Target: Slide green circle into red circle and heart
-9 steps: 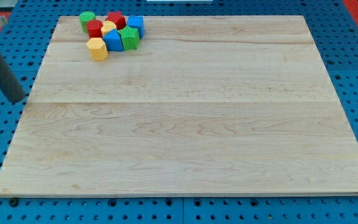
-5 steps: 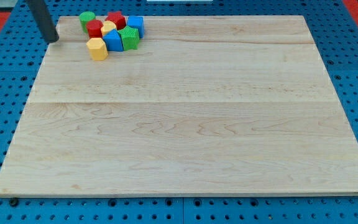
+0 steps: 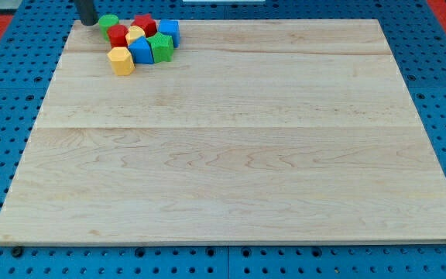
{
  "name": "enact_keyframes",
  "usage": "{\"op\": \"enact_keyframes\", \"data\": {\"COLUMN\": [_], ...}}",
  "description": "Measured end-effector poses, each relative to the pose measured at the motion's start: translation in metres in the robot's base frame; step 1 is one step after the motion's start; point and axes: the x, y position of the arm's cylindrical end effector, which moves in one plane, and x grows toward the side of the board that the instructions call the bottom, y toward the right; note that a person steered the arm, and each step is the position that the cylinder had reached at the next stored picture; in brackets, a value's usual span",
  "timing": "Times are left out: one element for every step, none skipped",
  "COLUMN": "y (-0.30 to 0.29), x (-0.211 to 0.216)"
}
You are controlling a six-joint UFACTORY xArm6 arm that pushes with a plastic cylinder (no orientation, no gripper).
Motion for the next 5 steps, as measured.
{"op": "enact_keyframes", "data": {"y": [0.003, 0.019, 0.024, 0.028, 0.056], "x": [-0.002, -0.002, -0.002, -0.002, -0.001]}}
